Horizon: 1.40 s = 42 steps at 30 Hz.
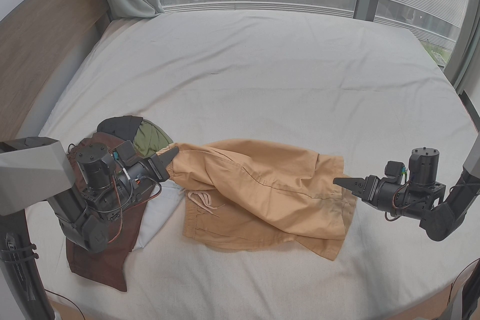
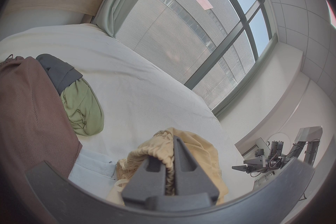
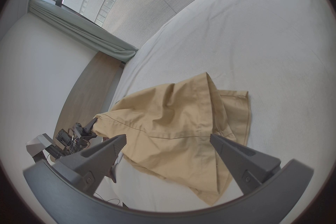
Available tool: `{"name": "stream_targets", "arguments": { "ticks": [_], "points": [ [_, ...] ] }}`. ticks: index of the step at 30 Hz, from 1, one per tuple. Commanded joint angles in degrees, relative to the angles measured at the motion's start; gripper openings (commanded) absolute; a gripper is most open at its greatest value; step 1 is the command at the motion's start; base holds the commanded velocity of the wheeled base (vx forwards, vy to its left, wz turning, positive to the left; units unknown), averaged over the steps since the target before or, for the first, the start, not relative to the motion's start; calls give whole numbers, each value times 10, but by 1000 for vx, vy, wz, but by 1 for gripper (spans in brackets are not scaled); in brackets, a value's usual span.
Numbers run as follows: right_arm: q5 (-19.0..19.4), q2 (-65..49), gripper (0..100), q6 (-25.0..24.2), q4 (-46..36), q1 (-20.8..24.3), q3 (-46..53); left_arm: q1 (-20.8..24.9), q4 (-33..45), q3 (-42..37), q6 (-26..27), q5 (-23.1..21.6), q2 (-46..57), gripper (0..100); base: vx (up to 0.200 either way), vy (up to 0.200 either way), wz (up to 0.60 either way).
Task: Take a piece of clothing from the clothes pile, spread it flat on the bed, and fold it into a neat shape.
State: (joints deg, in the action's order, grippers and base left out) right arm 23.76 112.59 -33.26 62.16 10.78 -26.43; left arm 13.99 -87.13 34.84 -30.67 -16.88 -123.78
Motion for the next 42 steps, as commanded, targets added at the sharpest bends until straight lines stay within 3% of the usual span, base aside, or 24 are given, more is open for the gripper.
{"name": "stream_targets", "arguments": {
  "ticks": [1,22,31,36,42],
  "points": [
    [2,26,100,0,1,-8,-2,-4,-1,1,0,-5,-4,0,0,0,0],
    [2,108,100,-6,3,-1,-38,-2,0,-4,2,-5,-5,0,0,0,0],
    [0,170,100,-30,118,21,-37,1,0,-6,1,-5,-3,0,0,0,0],
    [1,174,100,-61,148,28,-35,1,0,-6,2,-5,-4,0,0,0,0],
    [1,176,100,-64,165,28,-35,2,0,-6,1,-5,-4,0,0,0,0]
  ]
}}
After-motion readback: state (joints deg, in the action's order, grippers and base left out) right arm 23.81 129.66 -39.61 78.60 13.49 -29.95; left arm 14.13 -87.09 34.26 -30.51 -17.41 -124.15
